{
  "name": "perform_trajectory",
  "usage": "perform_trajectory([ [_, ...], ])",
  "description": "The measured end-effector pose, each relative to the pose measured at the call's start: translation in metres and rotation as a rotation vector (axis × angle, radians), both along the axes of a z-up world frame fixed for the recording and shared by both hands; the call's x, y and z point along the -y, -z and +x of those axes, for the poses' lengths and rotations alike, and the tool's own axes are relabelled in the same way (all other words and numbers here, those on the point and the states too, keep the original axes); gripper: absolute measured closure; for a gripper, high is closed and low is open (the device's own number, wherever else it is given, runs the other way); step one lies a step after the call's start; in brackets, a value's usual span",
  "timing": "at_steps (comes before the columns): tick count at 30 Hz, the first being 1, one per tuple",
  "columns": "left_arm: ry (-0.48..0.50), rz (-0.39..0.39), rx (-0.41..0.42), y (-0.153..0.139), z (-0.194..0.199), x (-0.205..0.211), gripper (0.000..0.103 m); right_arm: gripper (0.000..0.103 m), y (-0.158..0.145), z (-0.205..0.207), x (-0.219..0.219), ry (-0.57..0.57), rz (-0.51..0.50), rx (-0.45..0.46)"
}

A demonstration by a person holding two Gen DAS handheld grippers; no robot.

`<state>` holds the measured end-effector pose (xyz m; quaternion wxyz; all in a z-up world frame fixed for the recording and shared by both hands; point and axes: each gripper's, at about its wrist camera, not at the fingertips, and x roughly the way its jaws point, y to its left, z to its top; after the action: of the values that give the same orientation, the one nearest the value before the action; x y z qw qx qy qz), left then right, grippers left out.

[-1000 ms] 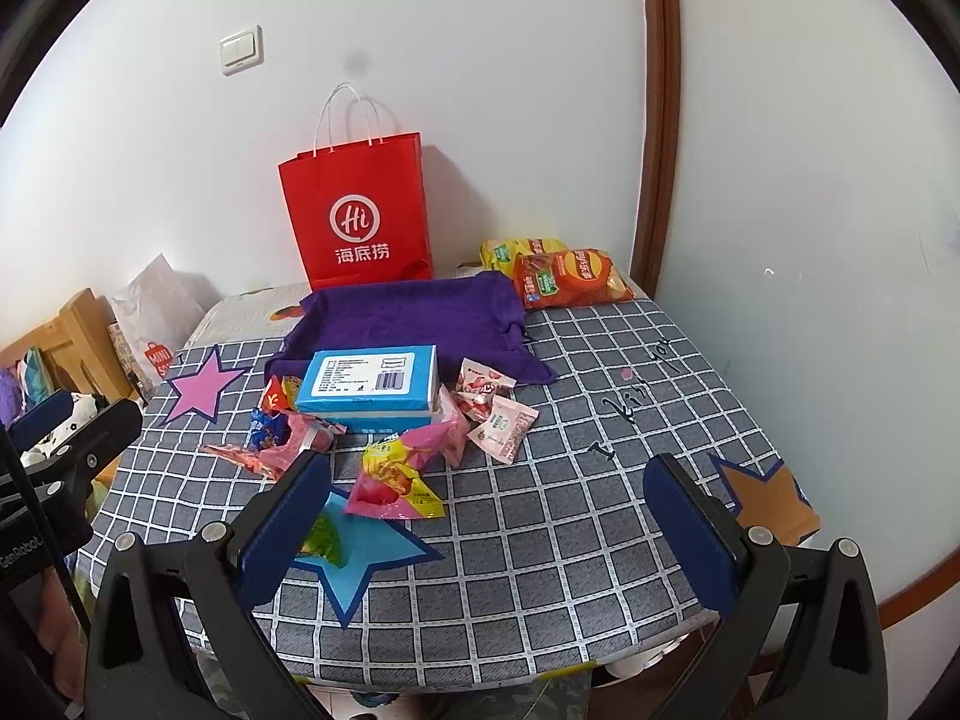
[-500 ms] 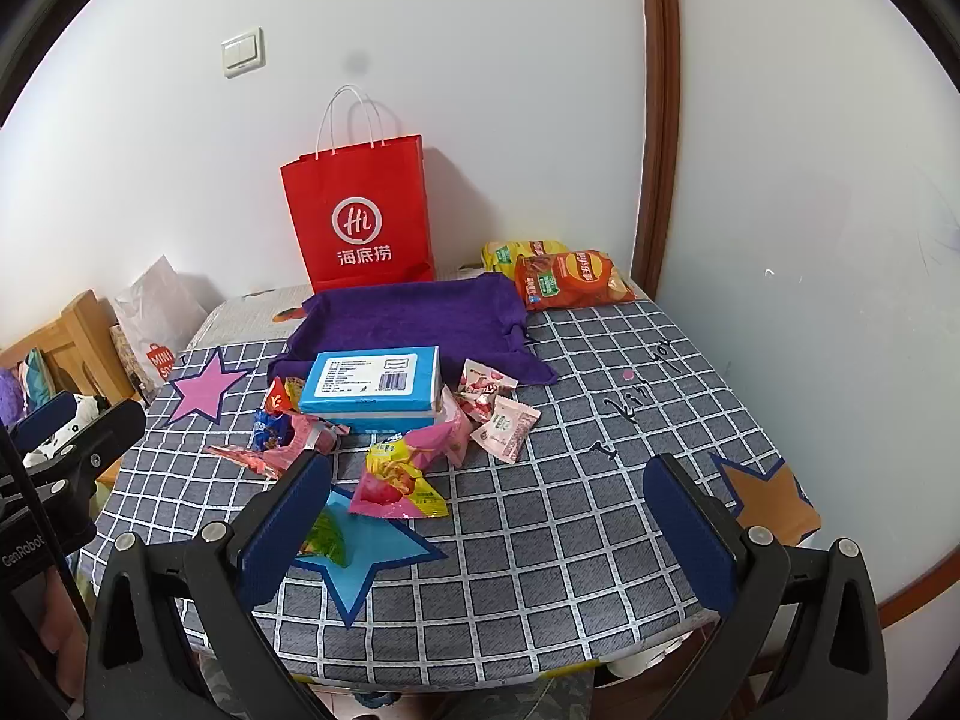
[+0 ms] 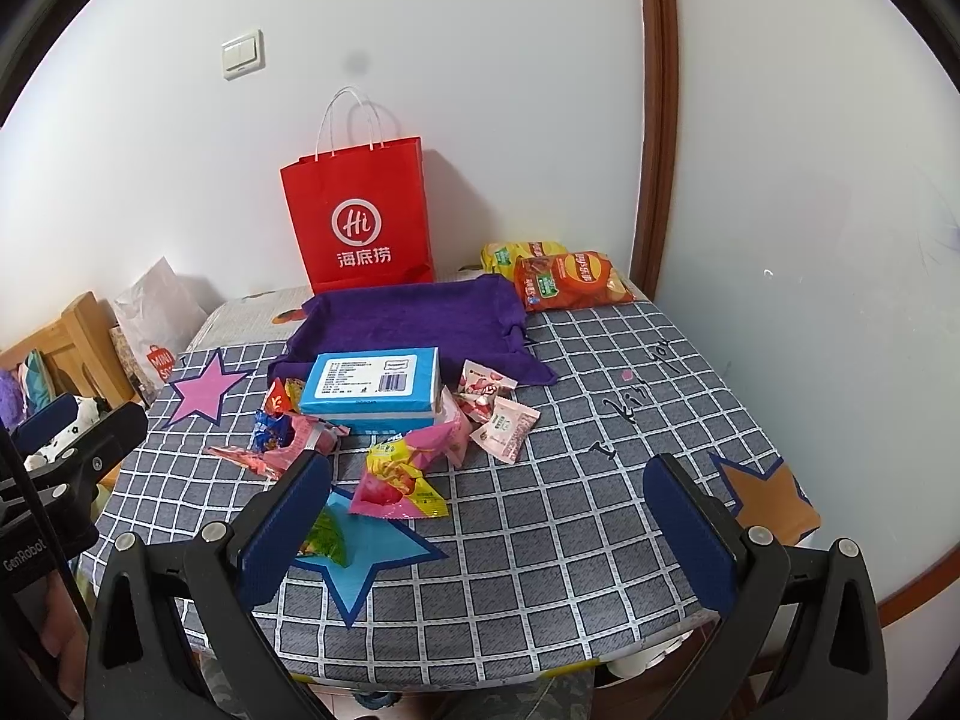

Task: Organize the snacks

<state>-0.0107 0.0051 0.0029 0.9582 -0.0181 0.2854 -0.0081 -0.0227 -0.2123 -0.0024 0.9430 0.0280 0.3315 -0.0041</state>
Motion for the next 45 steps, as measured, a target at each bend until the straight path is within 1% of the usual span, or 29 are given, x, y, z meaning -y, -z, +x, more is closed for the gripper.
perform_trajectory([
  [12,-0.001,-0.003,0.002,0.001,-0.001,0.0,0.0,0.001,-0.001,0.001,0.002,0.003,0.0,0.002],
  [29,-0.006,-0.01,0.003,0.001,0.0,-0.005,0.0,0.001,0.0,0.002,-0.007,-0.013,-0.012,0.0],
  [38,0.004,-0.018,-0.018,0.005,0.015,-0.01,0.0,0.001,0.005,0.015,-0.015,-0.022,-0.023,-0.009],
  [45,0.012,-0.012,-0.039,0.011,0.038,-0.013,0.0,0.001,0.012,0.038,-0.018,-0.024,-0.024,-0.036],
])
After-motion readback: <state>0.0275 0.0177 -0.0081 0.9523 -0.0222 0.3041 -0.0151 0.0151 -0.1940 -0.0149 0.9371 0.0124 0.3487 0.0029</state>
